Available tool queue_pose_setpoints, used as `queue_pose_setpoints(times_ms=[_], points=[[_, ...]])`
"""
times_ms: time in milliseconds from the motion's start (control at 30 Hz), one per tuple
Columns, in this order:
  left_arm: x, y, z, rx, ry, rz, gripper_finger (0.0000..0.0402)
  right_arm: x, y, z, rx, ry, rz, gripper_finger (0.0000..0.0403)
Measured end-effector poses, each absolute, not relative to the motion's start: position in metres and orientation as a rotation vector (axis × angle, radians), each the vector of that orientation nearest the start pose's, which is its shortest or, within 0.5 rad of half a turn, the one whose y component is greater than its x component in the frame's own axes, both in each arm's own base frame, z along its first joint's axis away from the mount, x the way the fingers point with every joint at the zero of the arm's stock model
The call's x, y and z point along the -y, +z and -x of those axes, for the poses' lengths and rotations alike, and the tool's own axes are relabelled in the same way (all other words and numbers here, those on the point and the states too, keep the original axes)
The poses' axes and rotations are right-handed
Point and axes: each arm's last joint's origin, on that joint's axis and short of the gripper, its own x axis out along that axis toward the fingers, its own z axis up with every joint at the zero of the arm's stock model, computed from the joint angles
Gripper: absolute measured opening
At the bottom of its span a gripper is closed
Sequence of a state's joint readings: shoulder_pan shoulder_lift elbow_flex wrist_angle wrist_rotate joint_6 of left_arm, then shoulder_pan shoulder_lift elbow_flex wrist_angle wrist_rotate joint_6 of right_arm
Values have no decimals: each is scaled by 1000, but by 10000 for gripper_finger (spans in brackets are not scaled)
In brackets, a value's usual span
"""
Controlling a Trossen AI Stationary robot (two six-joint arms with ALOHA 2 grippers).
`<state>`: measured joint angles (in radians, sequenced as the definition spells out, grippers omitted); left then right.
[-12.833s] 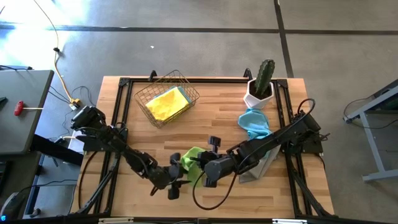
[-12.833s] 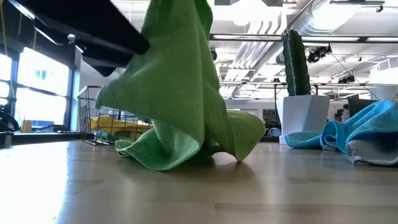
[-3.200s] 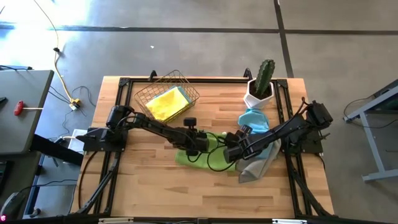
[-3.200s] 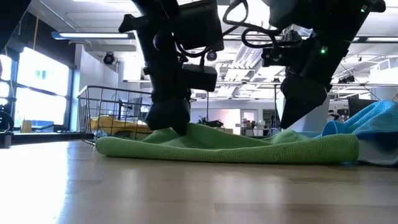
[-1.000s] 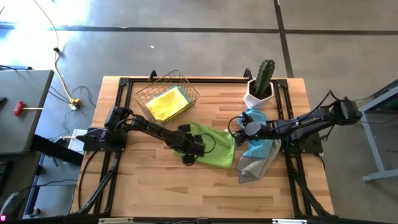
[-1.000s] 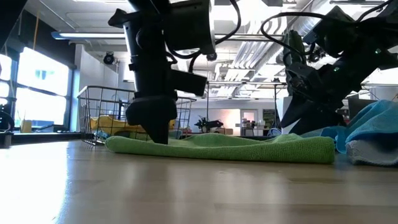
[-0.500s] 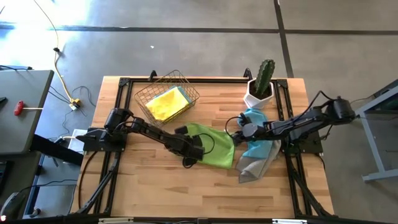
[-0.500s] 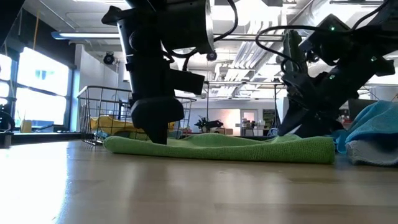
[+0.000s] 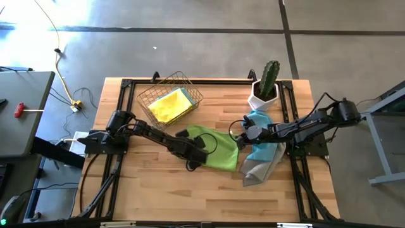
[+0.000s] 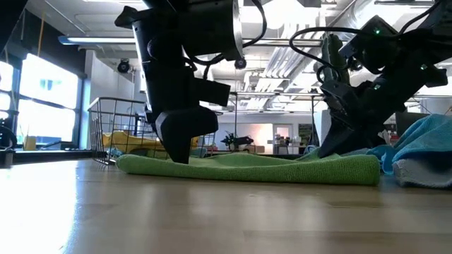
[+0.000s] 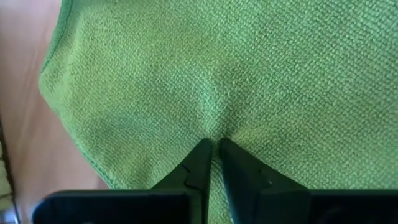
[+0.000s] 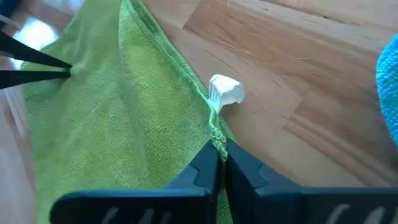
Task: Fold microfiber towels
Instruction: Fold the green microfiber towel
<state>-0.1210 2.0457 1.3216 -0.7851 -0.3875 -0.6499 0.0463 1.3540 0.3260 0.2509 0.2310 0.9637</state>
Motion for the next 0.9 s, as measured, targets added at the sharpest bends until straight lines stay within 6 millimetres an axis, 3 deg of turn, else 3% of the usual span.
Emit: queue_pose_setpoints(times_ms=[433,700,900], points=[[43,127,-367,-1295,680,131,3,-5,113,-206,-706,-491,-780,10],[38,126,-367,-1308,644,-112,4,-8,140,-230,-765,-339,-601,125],[39,126,-367,-1360,531,-220,30,-10,173,-237,-1030,-333,-365,181]])
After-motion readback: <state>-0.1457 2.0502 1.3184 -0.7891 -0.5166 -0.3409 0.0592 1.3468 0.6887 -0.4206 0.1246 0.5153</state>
